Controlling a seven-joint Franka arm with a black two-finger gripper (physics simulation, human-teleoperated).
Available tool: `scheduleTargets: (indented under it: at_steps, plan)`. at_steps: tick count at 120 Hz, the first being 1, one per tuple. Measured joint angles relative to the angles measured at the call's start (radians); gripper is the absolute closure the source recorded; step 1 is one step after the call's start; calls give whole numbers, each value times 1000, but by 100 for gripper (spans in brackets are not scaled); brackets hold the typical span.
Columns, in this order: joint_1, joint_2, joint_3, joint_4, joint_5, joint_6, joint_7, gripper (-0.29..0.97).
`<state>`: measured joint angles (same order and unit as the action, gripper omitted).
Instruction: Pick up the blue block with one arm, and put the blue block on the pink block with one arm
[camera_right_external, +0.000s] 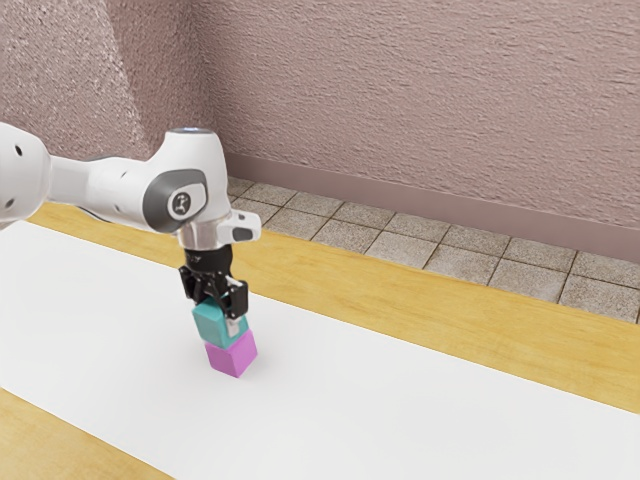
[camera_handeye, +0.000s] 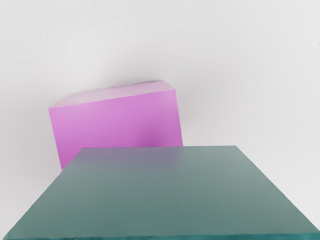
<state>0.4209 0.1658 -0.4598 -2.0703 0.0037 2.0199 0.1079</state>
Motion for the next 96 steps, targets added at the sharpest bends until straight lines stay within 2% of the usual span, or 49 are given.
scheduleTargets:
  at_steps: [96]
  plan:
    - [12,16,13,15,-15,13,2,30]
